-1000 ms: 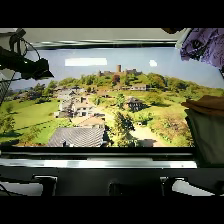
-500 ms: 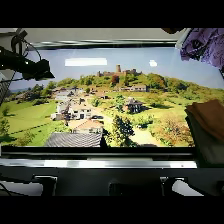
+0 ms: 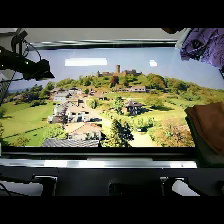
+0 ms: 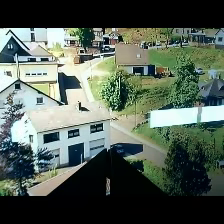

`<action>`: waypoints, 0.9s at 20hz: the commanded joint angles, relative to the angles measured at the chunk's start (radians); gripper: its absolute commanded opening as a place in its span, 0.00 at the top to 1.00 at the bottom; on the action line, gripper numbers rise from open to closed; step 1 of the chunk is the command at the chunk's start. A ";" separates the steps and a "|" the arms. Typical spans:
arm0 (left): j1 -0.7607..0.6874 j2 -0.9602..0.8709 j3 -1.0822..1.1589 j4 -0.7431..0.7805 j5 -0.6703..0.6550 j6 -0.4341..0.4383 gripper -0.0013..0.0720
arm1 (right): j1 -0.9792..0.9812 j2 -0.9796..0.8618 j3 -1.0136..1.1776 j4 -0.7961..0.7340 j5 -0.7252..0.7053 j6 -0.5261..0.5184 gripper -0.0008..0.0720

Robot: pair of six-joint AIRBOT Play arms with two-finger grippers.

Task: Fold the clothes and pants, and hang the long-sleeved shirts on hangers.

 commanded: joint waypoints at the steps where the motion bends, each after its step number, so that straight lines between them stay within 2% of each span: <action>1: -0.001 0.000 0.000 0.000 0.000 0.000 0.95 | 0.000 0.001 -0.053 -0.015 0.027 0.033 0.94; 2: -0.001 0.000 0.000 0.000 0.000 0.000 0.95 | 0.000 0.001 -0.071 -0.014 0.024 0.035 0.93; 3: -0.001 0.000 0.000 0.000 0.000 0.000 0.95 | 0.000 0.001 -0.085 -0.016 0.019 0.034 0.85; 5: -0.001 0.000 0.000 0.000 0.000 0.000 0.95 | 0.000 0.002 -0.091 -0.023 0.021 0.025 0.53; 6: -0.001 0.000 0.000 0.000 0.000 0.000 0.95 | 0.000 0.002 -0.083 -0.020 0.036 0.002 0.41; 8: -0.001 0.000 0.000 0.000 0.000 -0.001 0.95 | 0.000 0.006 -0.044 0.065 0.117 -0.056 0.42; 9: -0.001 0.000 0.000 0.001 0.000 -0.001 0.95 | 0.000 0.012 -0.019 0.167 0.183 -0.102 0.49; 11: 0.000 0.005 0.000 0.002 0.000 0.000 0.95 | 0.030 0.039 0.014 0.433 0.348 -0.219 0.73; 14: -0.004 0.032 0.000 0.035 0.001 0.052 0.96 | 0.220 0.062 0.018 0.591 0.472 -0.359 0.92; 18: -0.031 0.128 -0.077 0.213 0.017 0.053 0.96 | 0.571 0.062 0.018 0.624 0.511 -0.436 0.94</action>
